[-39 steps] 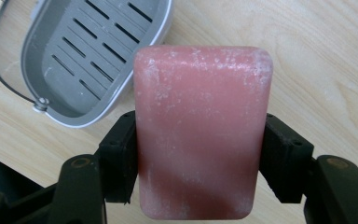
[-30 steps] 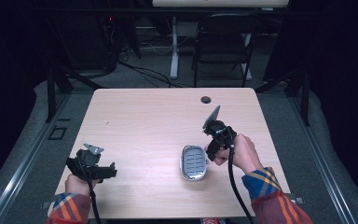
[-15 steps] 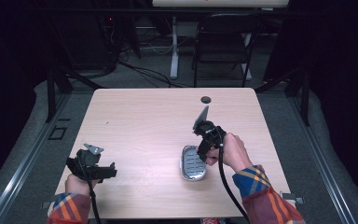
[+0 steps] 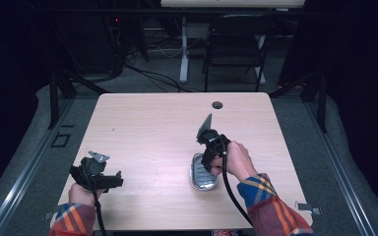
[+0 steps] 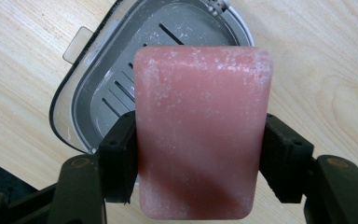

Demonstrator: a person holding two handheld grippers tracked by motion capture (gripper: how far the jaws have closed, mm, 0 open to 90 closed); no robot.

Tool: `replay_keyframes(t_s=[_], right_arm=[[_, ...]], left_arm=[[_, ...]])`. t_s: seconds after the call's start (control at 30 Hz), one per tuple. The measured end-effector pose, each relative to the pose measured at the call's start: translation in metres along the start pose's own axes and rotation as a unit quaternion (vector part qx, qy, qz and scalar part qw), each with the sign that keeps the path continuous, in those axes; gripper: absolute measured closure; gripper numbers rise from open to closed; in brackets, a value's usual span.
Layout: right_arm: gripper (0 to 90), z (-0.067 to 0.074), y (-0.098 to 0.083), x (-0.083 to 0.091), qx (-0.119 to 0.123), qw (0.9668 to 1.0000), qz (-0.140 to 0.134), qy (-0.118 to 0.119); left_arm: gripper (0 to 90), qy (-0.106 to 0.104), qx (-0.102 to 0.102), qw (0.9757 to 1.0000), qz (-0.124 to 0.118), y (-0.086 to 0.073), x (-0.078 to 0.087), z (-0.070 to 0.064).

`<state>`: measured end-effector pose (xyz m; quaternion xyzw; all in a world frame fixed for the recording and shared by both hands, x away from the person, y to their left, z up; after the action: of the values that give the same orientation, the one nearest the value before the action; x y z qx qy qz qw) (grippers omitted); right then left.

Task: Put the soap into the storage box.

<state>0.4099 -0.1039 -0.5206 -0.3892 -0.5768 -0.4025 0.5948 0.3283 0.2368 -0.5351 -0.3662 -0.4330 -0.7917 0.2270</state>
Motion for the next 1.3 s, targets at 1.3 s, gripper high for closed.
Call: replay_keyframes(t_s=[1.3], right_arm=[[45.4, 0.008, -0.005, -0.004, -0.023, 0.9992, 0.006, 0.033]], left_arm=[[0.2, -0.001, -0.003, 1.0, 0.002, 0.0, 0.0, 0.0]])
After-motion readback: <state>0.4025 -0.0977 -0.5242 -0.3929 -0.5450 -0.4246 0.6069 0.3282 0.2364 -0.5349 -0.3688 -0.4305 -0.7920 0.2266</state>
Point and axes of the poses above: each handheld gripper's, and its own axes: x roughly backward along the jaws, y roughly out of its top, z roughly to its left, the point moved 4 cm from there along -x, roughly forward along the jaws, and after that the axes turned 15 degrees about -x, right-handed, at the moved point
